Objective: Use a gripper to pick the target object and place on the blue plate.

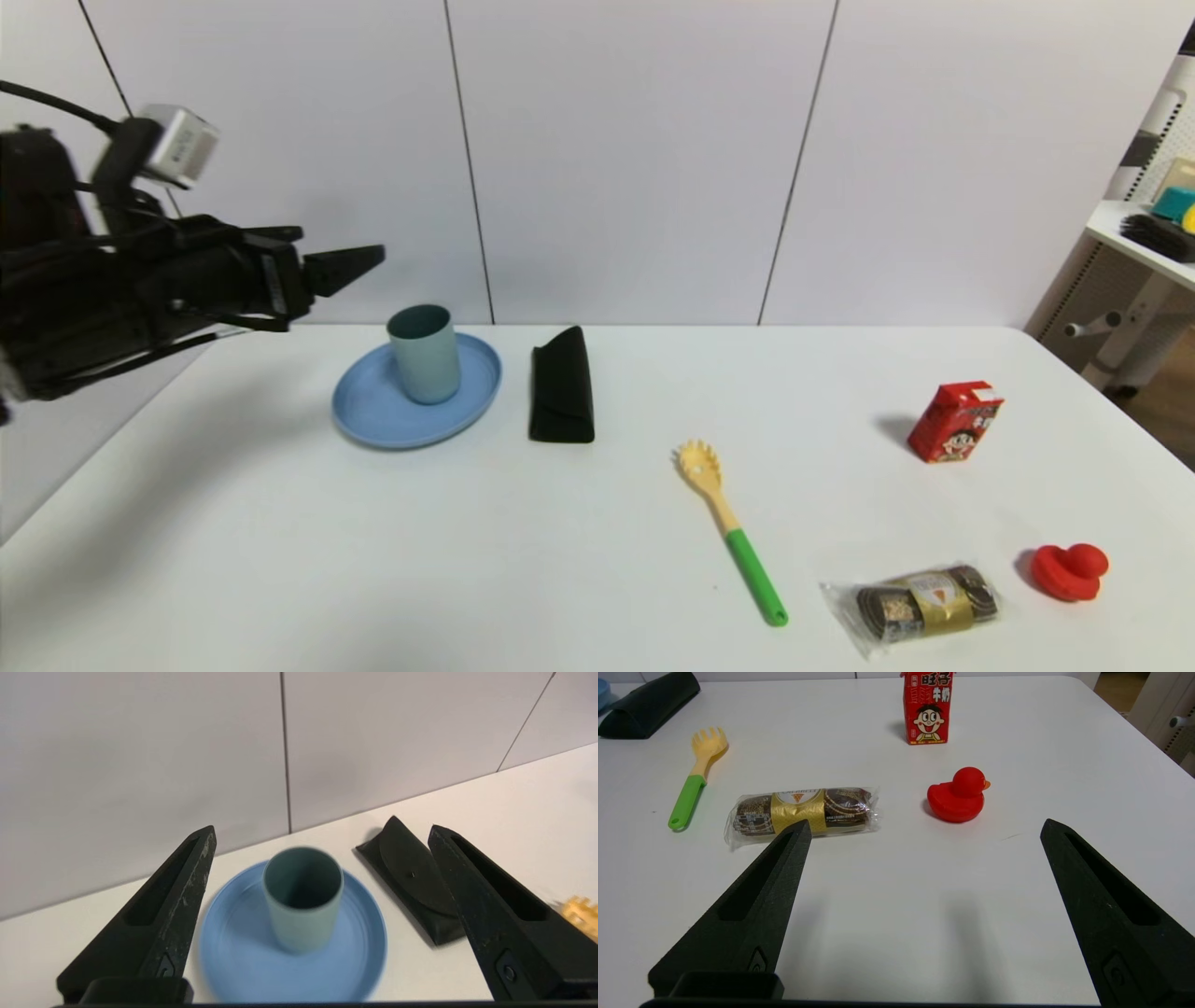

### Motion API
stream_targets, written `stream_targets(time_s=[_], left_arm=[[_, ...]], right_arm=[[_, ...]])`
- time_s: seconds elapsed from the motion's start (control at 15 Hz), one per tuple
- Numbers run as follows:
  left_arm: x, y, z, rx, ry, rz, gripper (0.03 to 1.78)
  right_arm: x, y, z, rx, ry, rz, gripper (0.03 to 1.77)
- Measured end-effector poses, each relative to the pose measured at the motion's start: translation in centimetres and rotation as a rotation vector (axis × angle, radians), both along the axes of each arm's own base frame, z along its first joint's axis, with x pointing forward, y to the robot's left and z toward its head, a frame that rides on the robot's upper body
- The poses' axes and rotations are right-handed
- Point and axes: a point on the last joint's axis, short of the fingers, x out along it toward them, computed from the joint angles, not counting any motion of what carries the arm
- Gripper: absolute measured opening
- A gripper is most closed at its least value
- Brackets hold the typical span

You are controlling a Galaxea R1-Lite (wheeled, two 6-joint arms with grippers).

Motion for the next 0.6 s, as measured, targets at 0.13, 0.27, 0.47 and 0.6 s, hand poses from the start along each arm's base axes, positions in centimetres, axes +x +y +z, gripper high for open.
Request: stream_targets(time_s=[0.13, 0.27, 0.47, 0.6], left_arm=[[-5.9, 0.9, 1.8, 0.028, 0.041, 0.072, 1.65], [-11.5, 1.6, 0.9, 0.057, 0.124, 0.163, 1.66], [-17.9, 2.3, -4.6, 0.093, 0.24, 0.256, 1.67], [-20.9, 2.6, -8.0, 0.096, 0.238, 0.279, 1.67]], right_arm=[[0.0, 0.0, 0.0, 0.0, 0.0, 0.0, 1.7], [0.0, 0.0, 0.0, 0.0, 0.0, 0.0, 1.7], [0.0, 0.0, 0.0, 0.0, 0.0, 0.0, 1.7], [0.0, 0.0, 0.0, 0.0, 0.0, 0.0, 1.7]])
